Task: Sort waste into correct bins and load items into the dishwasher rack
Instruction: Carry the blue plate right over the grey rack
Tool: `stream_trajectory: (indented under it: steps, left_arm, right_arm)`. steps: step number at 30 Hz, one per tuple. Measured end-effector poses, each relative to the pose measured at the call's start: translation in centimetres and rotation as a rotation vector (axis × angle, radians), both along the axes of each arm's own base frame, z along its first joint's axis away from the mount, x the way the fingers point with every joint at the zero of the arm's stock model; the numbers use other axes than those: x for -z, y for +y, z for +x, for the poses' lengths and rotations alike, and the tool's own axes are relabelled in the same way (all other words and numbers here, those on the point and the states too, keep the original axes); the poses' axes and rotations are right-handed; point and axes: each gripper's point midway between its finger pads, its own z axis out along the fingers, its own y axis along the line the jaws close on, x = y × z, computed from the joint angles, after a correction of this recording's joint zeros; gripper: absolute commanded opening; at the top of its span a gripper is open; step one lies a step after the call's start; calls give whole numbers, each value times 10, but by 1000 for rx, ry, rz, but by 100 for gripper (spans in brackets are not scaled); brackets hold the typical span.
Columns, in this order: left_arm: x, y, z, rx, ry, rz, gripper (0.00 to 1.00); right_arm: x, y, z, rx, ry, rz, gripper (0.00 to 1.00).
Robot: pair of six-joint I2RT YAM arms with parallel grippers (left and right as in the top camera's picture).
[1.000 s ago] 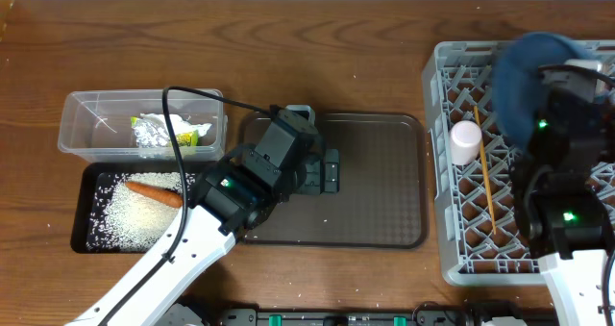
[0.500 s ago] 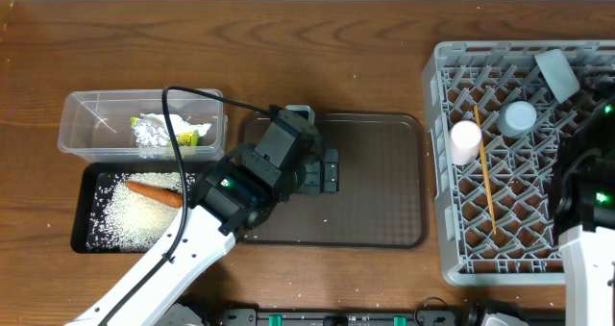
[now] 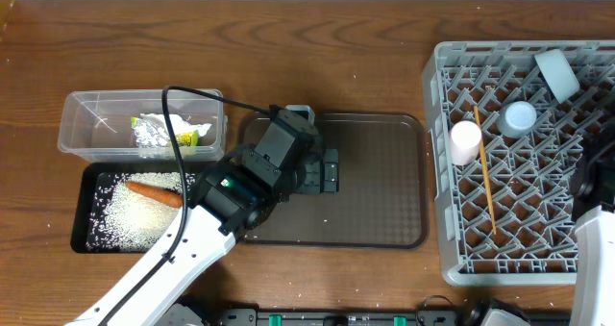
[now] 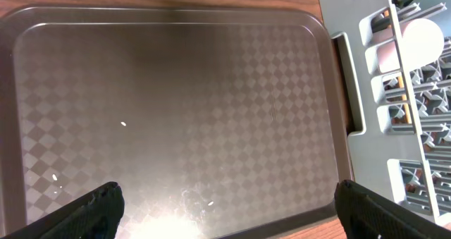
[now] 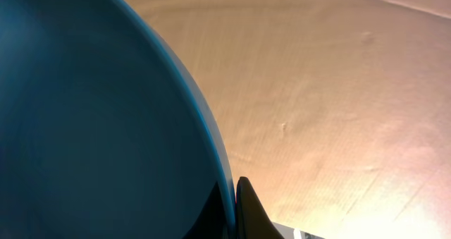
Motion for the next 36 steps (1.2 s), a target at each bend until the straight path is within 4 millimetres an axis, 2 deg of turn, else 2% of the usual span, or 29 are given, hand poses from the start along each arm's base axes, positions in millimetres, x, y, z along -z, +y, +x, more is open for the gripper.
stream_trajectory:
  steps: [6,12,29,36]
  left_arm:
    - [0,0,0,0,0,0,98]
    - [0,0,0,0,0,1,98]
    - [0,0,0,0,0,0,98]
    - [0,0,0,0,0,0,98]
  right_arm:
    - [19,-15,1,28,61,30,1]
    - [32,-20,6,34,98,47,1]
    - [41,-28,9,-2,130,76,1]
    - [54,-33,14,-13,165,102,1]
